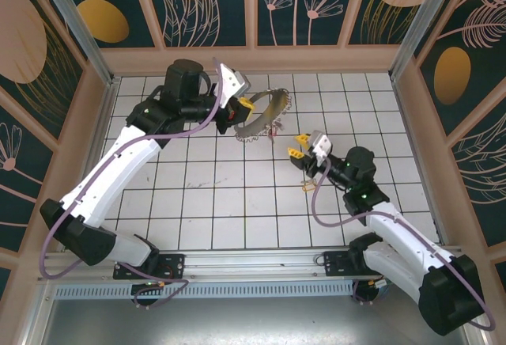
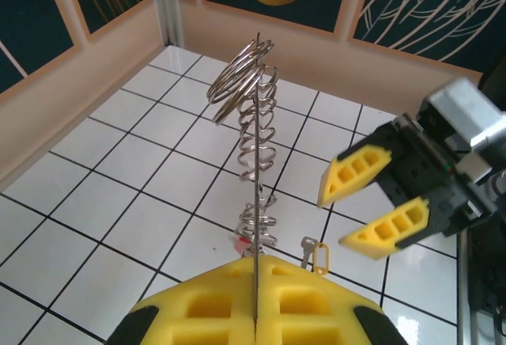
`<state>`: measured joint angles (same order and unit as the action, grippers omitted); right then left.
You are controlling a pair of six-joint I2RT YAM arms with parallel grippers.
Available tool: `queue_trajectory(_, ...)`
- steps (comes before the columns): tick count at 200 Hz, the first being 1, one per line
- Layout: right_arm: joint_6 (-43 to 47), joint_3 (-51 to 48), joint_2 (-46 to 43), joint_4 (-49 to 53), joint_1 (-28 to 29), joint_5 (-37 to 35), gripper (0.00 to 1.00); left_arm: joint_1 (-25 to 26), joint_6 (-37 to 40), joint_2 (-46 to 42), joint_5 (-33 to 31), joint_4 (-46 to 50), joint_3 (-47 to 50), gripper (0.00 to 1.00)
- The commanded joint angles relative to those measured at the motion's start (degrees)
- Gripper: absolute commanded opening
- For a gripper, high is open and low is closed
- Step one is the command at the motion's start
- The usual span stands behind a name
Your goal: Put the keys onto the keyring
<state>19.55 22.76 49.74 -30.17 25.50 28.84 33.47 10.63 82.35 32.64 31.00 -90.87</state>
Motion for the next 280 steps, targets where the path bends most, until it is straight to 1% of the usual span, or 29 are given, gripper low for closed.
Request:
queue_trajectory(1,7.09,-0.51,-0.76,-6.02,2.71,-2.73,0.34,0.09,2.93,0.46,3.14,4.44,-1.88,0.00)
queue_trajectory(28,7.66,-1.13,-0.80,-8.16,4.70,-4.23,0.30,0.07,2.68,-0.69,4.00,2.72,-1.68,0.00)
queue_trajectory(61,8.19,-1.38,-0.35,-9.26,5.53,-3.63,0.20,0.02,1.71,-1.73,4.45,1.51,-1.00,0.00)
queue_trajectory(77,8.17,-1.32,-0.46,-9.25,5.53,-3.44,0.16,0.09,1.47,-1.92,4.44,1.29,-0.82,0.00)
queue_trajectory(124,7.87,-0.97,0.02,-9.54,7.99,-3.07,0.17,0.09,0.67,-1.91,4.18,0.71,-0.36,0.00)
queue_trajectory(195,8.31,-0.35,3.90,-12.05,10.77,-4.58,0.18,0.02,-0.05,-1.65,3.86,0.97,-0.44,0.00)
queue_trajectory(253,6.47,0.09,8.18,-17.63,11.75,-5.52,0.18,0.09,-0.69,0.69,3.96,3.47,-2.91,0.00)
queue_trajectory(280,6.18,0.09,10.33,-20.92,12.71,-8.58,0.20,0.07,-1.14,1.33,4.01,3.97,-3.61,0.00)
